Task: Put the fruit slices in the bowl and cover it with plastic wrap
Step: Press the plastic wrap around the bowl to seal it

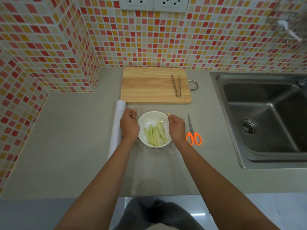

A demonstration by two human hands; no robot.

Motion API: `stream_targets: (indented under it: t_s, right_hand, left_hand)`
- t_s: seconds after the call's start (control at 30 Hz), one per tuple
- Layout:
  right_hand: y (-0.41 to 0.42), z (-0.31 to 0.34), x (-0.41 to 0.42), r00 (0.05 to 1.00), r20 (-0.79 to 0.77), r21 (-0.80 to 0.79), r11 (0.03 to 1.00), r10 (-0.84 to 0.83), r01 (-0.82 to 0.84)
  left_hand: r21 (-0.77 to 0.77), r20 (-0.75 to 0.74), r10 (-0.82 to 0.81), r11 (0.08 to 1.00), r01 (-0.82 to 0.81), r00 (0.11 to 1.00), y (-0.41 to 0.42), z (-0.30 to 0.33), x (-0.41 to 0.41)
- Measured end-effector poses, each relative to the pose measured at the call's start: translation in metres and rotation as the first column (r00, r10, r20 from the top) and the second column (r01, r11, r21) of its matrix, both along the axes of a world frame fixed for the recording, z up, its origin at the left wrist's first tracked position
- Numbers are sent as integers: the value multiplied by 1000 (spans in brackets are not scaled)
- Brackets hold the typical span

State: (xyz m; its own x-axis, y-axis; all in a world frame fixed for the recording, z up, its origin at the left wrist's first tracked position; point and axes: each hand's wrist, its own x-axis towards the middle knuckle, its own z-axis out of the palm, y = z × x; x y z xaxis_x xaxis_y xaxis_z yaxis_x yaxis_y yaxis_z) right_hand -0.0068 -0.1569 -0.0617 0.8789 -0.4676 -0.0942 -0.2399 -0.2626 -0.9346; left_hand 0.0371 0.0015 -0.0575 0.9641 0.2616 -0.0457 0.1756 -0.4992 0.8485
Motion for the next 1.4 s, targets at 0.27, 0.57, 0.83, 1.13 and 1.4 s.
stream_targets:
  t_s: [0.27, 0.57, 0.83, 1.13, 1.4]
  right_hand:
    - [-3, 2, -7, 999, 47, -123, 992, 9, -3]
    - [-6, -1, -11, 999, 41, -148, 989, -18, 24]
    - [-3, 1, -11, 999, 28, -142, 989, -40, 43]
    - [-1, 4, -10, 998, 6, -165, 985, -59, 59]
    - [0, 4, -10, 997, 8, -176, 982, -72, 72]
  left_hand:
    - [52, 5, -47, 998, 46, 999, 5, 1, -2]
    - [-23, -78, -122, 992, 120, 989, 2, -14, -4]
    - [-127, -179, -138, 985, 116, 974, 3, -13, -3]
    - [-285, -87, -89, 956, 61, 992, -1, -6, -10]
    - [-334, -119, -133, 939, 87, 984, -2, -7, -11]
